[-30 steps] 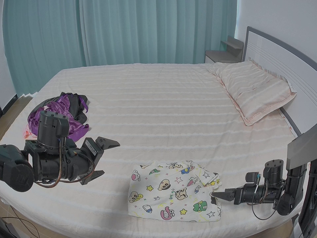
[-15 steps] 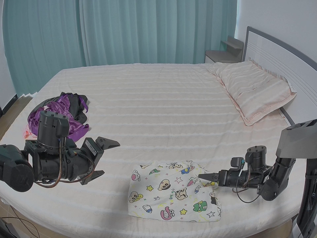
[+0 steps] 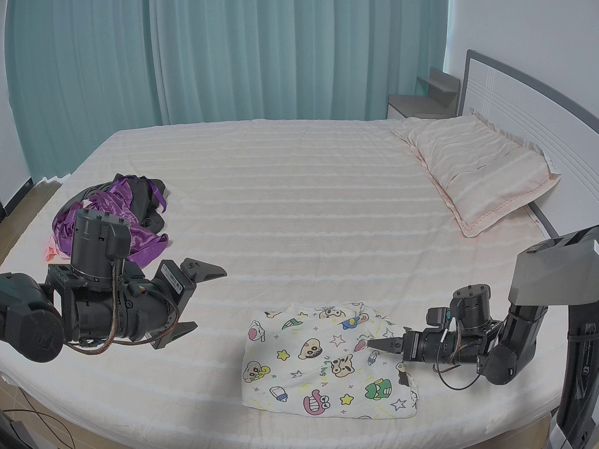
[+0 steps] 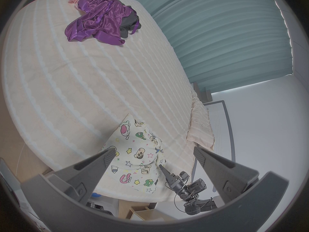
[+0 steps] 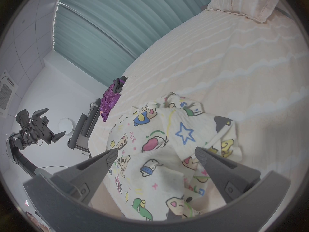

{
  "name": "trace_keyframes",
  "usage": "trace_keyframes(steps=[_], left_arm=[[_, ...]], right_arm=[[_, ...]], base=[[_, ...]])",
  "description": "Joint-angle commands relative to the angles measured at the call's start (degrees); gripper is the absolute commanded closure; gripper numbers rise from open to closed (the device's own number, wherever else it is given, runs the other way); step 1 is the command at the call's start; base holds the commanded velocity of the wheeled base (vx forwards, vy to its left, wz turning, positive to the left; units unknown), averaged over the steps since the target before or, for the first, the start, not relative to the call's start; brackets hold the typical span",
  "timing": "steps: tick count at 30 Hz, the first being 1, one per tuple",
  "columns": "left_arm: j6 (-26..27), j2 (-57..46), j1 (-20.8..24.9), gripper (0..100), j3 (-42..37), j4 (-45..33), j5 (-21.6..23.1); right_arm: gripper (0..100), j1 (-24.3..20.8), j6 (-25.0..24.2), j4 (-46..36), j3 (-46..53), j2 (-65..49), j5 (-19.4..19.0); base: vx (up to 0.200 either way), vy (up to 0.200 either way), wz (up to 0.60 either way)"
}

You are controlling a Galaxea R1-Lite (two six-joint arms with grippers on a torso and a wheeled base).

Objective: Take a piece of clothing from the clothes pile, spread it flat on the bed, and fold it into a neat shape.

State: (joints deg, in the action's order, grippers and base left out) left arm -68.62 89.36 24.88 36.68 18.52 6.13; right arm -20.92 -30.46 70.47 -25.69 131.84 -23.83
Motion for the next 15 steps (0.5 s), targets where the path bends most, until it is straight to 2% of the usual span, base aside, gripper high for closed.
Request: trace_keyframes(steps=[1, 8, 13, 14, 15], left_arm=[[0.0, 0.0, 0.1, 0, 0.0, 0.0, 0.0], [0.0, -0.1, 0.0, 0, 0.1, 0.0, 0.0], [0.0, 0.0, 0.0, 0, 0.1, 0.0, 0.0], [0.0, 0.0, 0.0, 0, 0.1, 0.0, 0.0], [0.0, 0.0, 0.0, 0, 0.1, 0.0, 0.0]], right_arm=[[0, -0.1, 0.1, 0.0, 1.4, -0.7, 0.3], [0, -0.2, 0.1, 0.1, 1.1, 1.1, 1.5], [0, -0.2, 0.0, -0.1, -3.1, 3.6, 3.2], [100, -0.2, 0.0, -0.2, -4.3, 4.3, 3.8], [100, -0.1, 0.1, -0.6, -5.4, 4.9, 4.3]], base=[[0.0, 0.0, 0.0], [0.0, 0.0, 0.0], [0.0, 0.0, 0.0], [0.0, 0.0, 0.0], [0.0, 0.0, 0.0]])
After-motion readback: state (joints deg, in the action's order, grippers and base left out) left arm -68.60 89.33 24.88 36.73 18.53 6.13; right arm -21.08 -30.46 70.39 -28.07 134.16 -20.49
